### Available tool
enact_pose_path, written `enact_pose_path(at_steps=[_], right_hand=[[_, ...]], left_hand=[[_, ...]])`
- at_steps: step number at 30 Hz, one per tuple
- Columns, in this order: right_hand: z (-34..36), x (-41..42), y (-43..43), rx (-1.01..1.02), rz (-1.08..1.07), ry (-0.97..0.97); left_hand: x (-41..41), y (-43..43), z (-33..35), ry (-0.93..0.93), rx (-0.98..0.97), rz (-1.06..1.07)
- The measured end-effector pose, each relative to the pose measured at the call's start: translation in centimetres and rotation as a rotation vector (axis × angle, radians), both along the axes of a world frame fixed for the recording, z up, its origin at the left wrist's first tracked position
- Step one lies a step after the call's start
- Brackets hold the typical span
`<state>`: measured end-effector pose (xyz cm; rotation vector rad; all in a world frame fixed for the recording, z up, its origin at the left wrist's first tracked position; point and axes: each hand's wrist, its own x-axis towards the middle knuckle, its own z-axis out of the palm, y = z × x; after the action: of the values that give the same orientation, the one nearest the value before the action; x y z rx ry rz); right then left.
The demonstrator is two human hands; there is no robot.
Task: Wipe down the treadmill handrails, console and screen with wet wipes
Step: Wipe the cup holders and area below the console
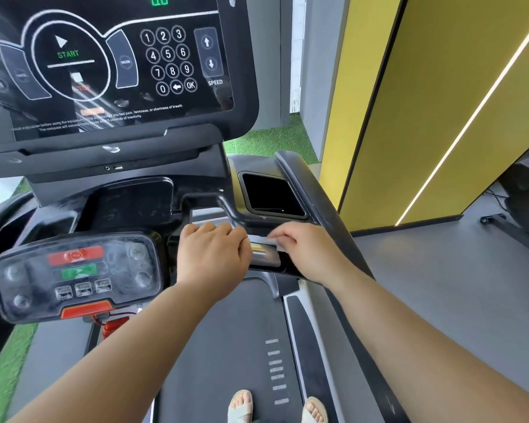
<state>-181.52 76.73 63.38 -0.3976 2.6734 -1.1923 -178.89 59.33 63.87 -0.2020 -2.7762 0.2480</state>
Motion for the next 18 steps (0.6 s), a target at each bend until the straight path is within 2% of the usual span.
enact_pose_path(at_steps=[3, 5, 8, 12, 14, 18], right_hand=[[-1.0, 2.2, -0.8, -0.152, -0.043, 0.198], [-3.0, 3.5, 0.2, -0.163, -0.116, 0.336], [-5.5, 4.2, 2.3, -0.086, -0.272, 0.36], [-5.9, 4.3, 3.0, -0.058, -0.439, 0.278], [-5.1, 4.5, 1.4, -0.126, -0.432, 0.307], [-5.2, 5.6, -0.8, -0.227, -0.284, 0.472]], left_hand=[[-0.1, 0.0, 0.1, -0.002, -0.003, -0.009], [0.1, 0.0, 0.1, -0.012, 0.002, -0.011], [0.1, -0.1, 0.1, -0.016, 0.016, -0.021], [0.2, 0.1, 0.3, 0.005, 0.025, -0.028], [0.3, 0.1, 0.3, 0.007, 0.031, -0.026], [0.3, 0.1, 0.5, -0.043, 0.041, -0.024]])
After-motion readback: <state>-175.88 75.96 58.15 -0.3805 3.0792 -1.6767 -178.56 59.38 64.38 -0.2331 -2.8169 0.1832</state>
